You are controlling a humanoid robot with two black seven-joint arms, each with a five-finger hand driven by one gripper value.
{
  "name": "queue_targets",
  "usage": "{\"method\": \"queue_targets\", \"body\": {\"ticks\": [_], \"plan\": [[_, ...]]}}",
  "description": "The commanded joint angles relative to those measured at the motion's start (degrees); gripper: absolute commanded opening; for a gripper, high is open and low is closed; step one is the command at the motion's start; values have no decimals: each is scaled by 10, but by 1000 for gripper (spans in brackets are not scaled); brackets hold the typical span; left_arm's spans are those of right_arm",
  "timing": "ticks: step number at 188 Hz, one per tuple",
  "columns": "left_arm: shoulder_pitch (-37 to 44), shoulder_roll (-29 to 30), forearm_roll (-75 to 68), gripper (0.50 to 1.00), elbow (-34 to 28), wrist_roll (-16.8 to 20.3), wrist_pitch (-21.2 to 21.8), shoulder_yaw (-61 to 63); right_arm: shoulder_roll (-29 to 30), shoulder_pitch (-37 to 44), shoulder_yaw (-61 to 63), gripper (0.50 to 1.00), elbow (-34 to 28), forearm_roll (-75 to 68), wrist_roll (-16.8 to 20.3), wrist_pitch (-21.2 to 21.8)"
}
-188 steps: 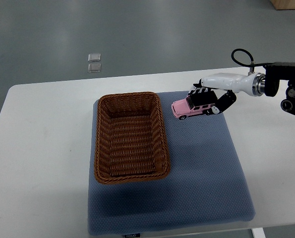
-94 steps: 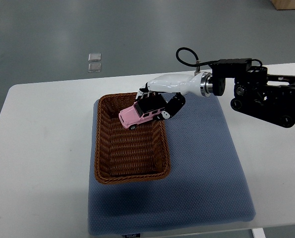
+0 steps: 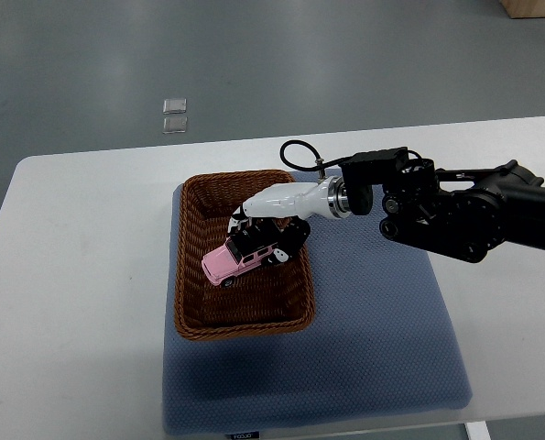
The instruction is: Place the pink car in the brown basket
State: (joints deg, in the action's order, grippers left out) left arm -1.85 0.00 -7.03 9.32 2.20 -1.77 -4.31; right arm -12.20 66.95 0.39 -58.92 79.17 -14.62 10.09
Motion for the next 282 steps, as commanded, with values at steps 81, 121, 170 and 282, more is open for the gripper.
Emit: {"method": "queue_targets", "body": {"ticks": [81,121,170,282], "plan": [[0,0,0,1000,0,0,0,0,3,-7,4,885,20,-9,-1,-9],[0,0,0,1000,0,0,0,0,-16,-8,75,901,20,-67,0,-9],[0,0,0,1000,0,0,0,0,-87,-40,186,903,20,-189,2,-9],[0,0,0,1000,0,0,0,0,-111,-220,320,905,113,-554,13,-140]]}}
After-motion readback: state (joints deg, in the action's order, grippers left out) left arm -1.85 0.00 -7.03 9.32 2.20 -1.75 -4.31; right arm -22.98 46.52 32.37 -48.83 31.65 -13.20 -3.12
